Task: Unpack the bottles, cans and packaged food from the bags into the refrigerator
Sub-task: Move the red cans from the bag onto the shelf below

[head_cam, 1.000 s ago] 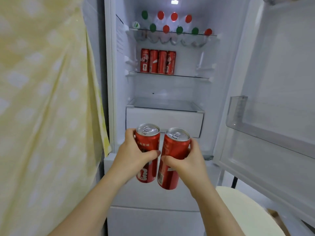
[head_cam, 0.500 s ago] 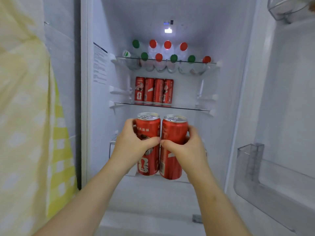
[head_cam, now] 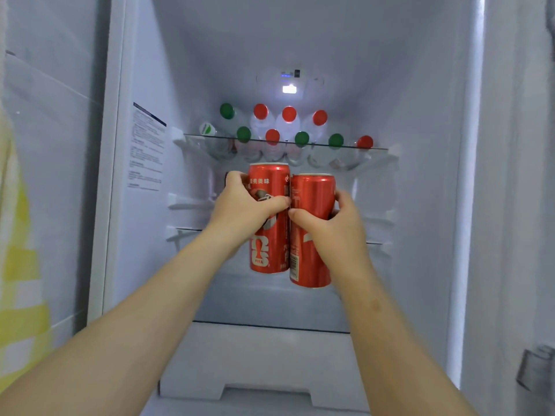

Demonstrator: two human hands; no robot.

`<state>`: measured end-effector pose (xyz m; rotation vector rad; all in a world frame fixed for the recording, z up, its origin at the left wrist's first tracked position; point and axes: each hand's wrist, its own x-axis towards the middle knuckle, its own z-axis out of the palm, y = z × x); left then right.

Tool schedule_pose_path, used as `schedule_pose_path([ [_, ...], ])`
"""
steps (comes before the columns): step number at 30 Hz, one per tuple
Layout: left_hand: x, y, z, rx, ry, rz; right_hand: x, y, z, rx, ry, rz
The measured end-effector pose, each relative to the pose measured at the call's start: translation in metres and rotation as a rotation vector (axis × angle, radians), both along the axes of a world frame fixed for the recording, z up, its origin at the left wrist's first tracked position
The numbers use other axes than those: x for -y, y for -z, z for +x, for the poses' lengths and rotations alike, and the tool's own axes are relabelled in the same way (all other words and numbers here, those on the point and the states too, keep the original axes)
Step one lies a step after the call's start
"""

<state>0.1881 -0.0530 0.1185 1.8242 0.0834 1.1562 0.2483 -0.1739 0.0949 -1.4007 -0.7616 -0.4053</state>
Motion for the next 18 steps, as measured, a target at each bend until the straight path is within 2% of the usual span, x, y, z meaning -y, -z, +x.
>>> schedule_pose_path([
  [8,-0.049,-0.039,0.056,0.036,0.077,0.057,-0.049,-0.038,0.052,0.062,0.052,0.065],
  [18,-0.074,-0.052,0.121,0.022,0.177,0.034,-0.069,-0.050,0.113,0.079,0.209,0.033],
])
